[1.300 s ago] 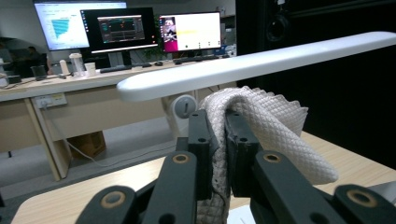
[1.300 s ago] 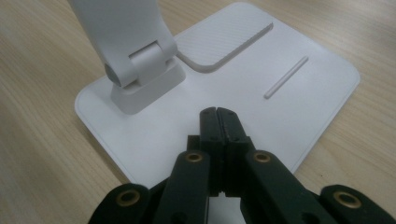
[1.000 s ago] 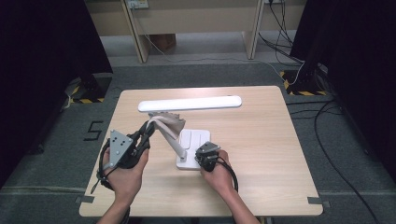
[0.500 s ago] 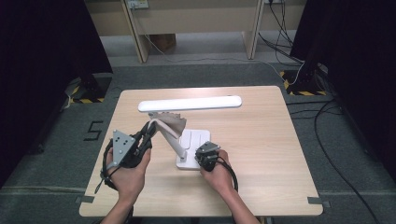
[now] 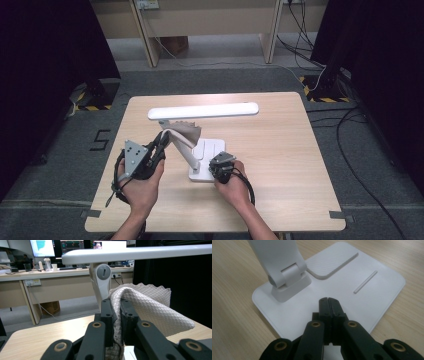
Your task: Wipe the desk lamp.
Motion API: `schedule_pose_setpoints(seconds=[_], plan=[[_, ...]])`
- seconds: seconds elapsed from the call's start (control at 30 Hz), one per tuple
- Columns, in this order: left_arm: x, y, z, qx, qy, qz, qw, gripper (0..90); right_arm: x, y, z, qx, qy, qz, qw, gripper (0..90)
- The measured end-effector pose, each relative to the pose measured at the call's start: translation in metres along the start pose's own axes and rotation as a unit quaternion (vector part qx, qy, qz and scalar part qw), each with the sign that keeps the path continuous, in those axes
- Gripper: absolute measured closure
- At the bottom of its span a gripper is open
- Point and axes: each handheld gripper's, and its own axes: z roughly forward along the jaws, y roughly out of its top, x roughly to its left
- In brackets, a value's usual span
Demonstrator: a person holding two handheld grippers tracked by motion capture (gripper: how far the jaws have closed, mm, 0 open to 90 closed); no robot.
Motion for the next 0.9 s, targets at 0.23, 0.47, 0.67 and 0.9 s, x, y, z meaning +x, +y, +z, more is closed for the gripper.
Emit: schedule_pose_setpoints(seconds=[0.23,0.47,0.67,0.9], plan=[[0.0,-0.009,0.003,0.013,0.0,-0.006,0.9999,82.4,0.001,0.0,0.0,0.0,0.002,0.0,1.0,90.0],[0.0,-0.014,0.006,0.019,0.0,-0.01,0.9998,82.4,0.001,0.0,0.001,-0.002,0.004,0.0,1.0,90.0],[-0.001,-0.018,0.008,0.023,0.0,-0.011,0.9997,82.4,0.001,0.001,0.001,-0.001,0.004,-0.002,1.0,90.0],[-0.002,-0.024,0.01,0.029,0.0,-0.01,0.9995,82.4,0.001,0.001,0.001,-0.002,0.005,-0.004,1.0,90.0]])
